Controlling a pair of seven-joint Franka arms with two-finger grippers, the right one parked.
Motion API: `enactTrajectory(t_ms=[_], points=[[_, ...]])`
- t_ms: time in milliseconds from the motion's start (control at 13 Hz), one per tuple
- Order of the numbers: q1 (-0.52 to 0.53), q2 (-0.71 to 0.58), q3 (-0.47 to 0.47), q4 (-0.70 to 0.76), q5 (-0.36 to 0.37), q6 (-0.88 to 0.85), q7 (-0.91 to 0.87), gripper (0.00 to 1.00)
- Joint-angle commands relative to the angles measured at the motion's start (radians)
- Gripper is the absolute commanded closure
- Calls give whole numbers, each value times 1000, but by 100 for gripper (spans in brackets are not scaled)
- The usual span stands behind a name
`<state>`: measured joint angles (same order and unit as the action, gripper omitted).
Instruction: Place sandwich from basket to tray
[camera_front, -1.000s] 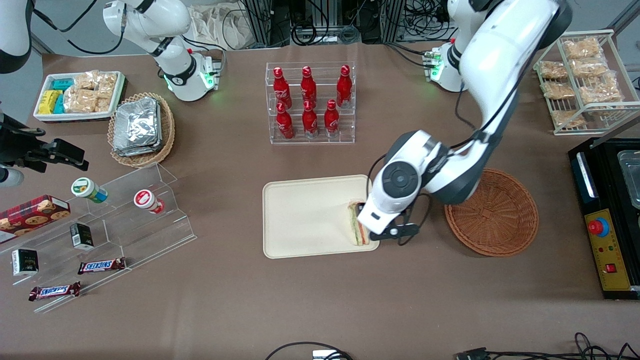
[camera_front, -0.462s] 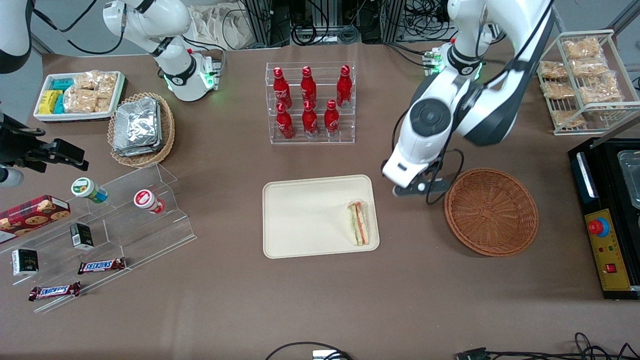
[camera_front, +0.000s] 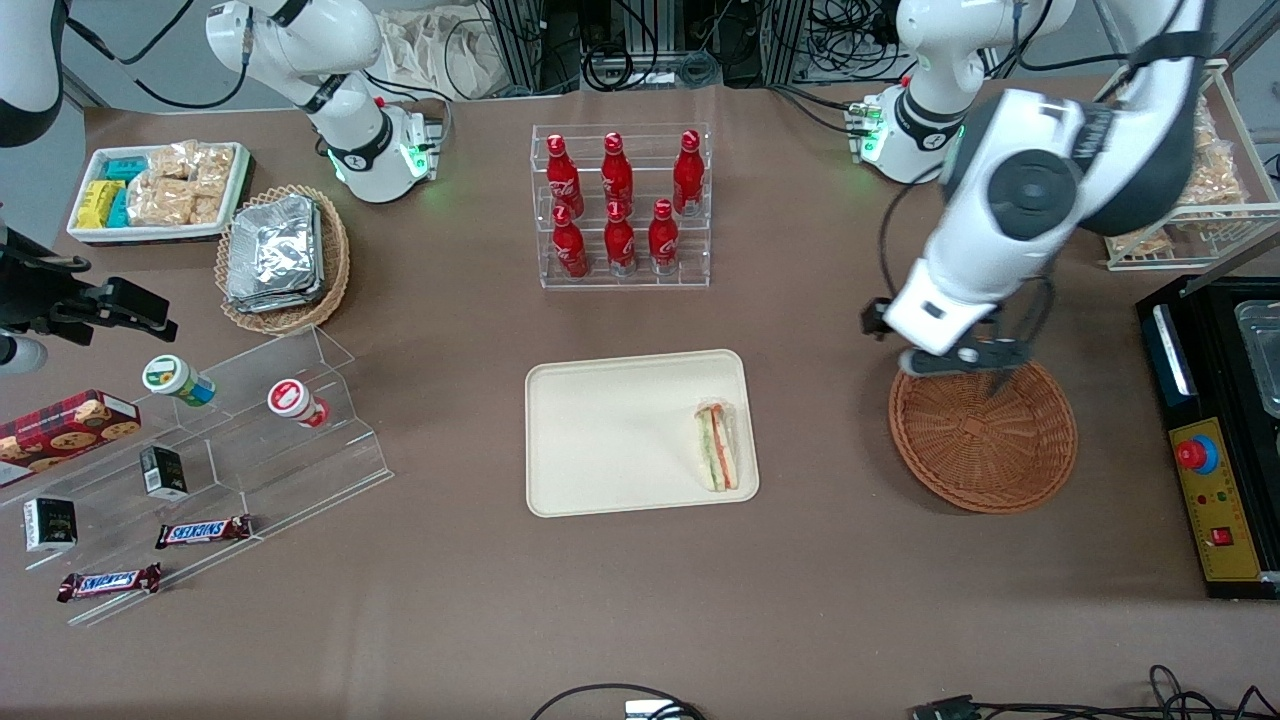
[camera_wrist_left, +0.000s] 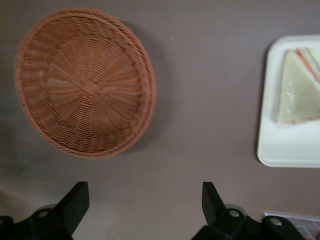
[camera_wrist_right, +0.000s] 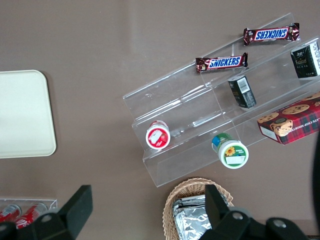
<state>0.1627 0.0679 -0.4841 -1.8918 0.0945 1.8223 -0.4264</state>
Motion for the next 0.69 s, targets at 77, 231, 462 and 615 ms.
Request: enactTrajectory(t_ms=[77, 231, 462, 615], points=[[151, 10, -10, 77, -21, -70, 55, 0], [190, 61, -8, 164, -18, -92, 194, 0], [231, 157, -8, 305, -18, -168, 193, 0], [230, 173, -8, 336, -6, -208, 192, 0]])
